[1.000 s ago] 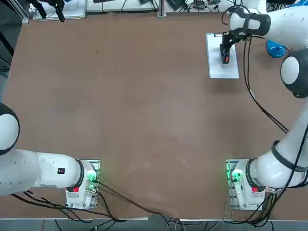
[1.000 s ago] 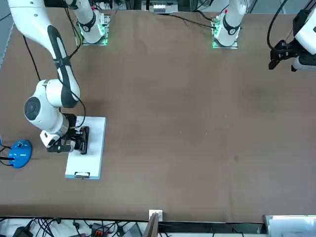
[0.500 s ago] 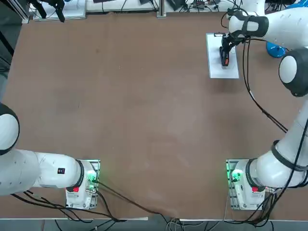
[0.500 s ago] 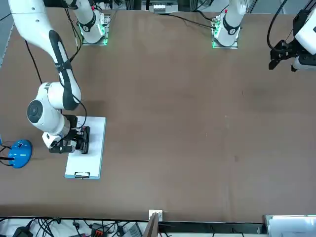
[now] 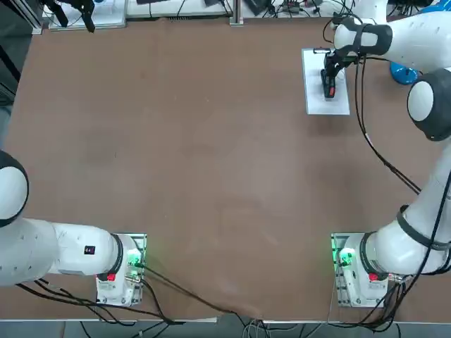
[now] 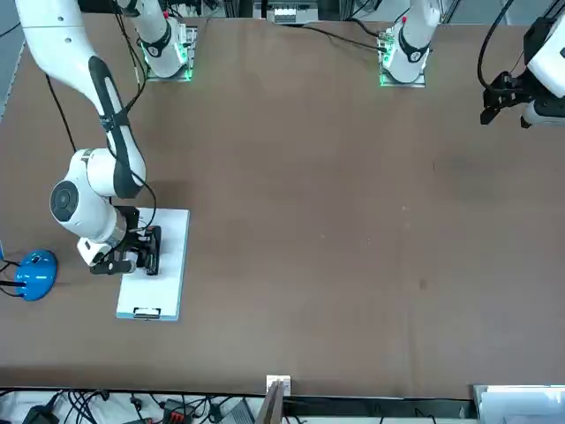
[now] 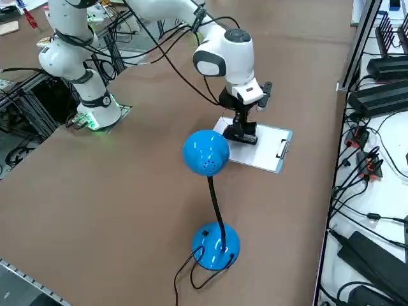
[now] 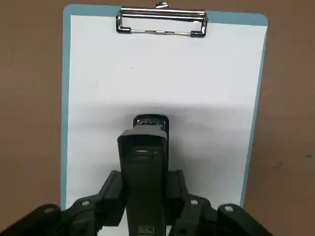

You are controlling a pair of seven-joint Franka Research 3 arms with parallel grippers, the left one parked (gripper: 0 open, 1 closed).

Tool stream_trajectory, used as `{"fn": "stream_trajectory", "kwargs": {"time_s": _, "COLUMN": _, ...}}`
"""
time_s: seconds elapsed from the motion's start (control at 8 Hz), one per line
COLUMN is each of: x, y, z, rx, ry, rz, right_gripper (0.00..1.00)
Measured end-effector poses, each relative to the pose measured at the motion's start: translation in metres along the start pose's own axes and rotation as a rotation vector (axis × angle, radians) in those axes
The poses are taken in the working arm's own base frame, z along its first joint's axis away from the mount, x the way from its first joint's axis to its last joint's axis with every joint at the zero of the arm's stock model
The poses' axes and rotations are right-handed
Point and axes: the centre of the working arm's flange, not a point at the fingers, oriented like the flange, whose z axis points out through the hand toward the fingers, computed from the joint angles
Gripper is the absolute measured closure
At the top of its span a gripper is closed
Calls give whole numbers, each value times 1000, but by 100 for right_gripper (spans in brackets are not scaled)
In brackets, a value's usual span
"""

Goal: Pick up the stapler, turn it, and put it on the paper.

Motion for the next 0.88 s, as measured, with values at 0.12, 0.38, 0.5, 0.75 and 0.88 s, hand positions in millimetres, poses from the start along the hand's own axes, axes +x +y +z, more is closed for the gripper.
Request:
{"fn": "stream_trajectory", "kwargs": {"time_s": 0.12, "x": 0, "y": 0, "z": 0, "rx": 0, "ry": 2, "rz": -1, "right_gripper": 57}}
{"fn": "stream_trajectory", "kwargs": {"time_s": 0.38, "x": 8, "y": -3, "z": -12, "rx": 1, "ry": 31, "rz": -7, "right_gripper": 23}}
{"fn": "stream_trajectory", "kwargs": {"time_s": 0.5, "x": 14, "y": -4, "z": -29, "rx": 2, "ry": 54, "rz": -11, "right_gripper": 6}}
{"fn": "stream_trajectory", "kwargs": {"time_s": 0.75, "x": 16, "y": -7, "z": -85, "rx": 8, "ry": 67, "rz": -17, "right_gripper": 0}}
{"fn": "stream_trajectory", "kwargs": {"time_s": 0.88, "x": 12, "y": -7, "z": -122, "rx": 11, "ry": 67, "rz": -17, "right_gripper": 0}}
